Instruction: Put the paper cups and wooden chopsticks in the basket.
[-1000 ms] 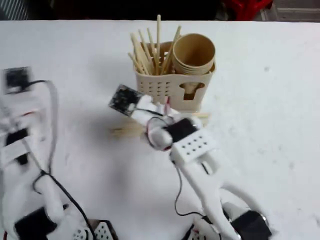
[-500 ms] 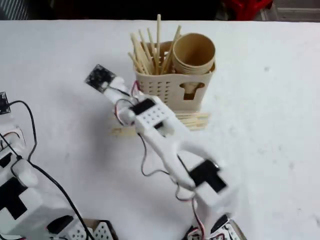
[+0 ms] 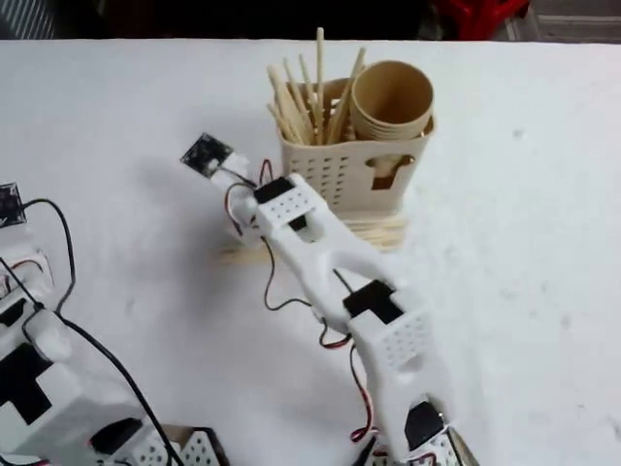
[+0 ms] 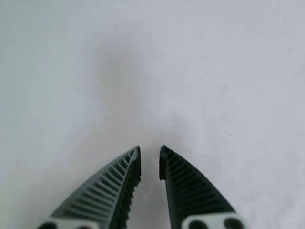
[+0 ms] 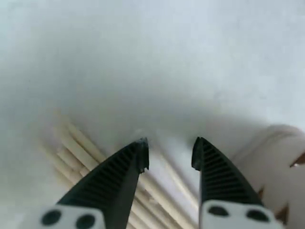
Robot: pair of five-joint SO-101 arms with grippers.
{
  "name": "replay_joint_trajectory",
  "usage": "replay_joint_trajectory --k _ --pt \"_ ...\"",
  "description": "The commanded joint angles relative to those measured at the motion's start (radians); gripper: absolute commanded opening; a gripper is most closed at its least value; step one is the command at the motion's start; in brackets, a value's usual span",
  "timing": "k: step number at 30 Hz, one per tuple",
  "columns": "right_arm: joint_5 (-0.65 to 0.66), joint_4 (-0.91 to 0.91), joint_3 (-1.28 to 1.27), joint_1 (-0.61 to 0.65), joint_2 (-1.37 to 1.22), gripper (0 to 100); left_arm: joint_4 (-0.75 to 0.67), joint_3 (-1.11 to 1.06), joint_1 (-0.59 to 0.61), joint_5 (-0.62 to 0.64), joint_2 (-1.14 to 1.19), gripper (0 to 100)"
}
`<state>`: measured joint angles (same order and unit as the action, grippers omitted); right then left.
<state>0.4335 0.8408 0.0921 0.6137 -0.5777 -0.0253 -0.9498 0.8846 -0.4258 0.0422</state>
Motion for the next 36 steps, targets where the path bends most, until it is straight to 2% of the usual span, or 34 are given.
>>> replay_joint_trajectory --k 1,5,10,16,25,33,36 --pt "-0.009 0.076 0.014 -0.082 0.015 15.5 -0.021 0.005 -0.012 -0.008 -0.010 9" --pt "-0.008 0.154 0.015 -0.084 0.016 15.1 -0.021 0.011 -0.010 -0.008 -0.010 9" --pt "-0.011 0.231 0.014 -0.041 0.015 9.0 -0.028 0.012 -0.010 -0.009 -0.012 9" --pt "-0.011 0.300 0.015 0.005 0.016 8.8 -0.020 0.021 -0.010 -0.069 -0.012 9" --pt "-0.011 0.374 0.015 0.053 0.016 5.3 -0.009 0.035 -0.008 -0.071 -0.012 9" --pt "-0.043 0.354 -0.161 0.093 0.208 5.1 0.233 0.180 -0.012 -0.074 -0.012 9" --pt "-0.040 0.309 -0.287 0.091 0.291 5.2 0.325 0.236 -0.024 -0.132 -0.012 9"
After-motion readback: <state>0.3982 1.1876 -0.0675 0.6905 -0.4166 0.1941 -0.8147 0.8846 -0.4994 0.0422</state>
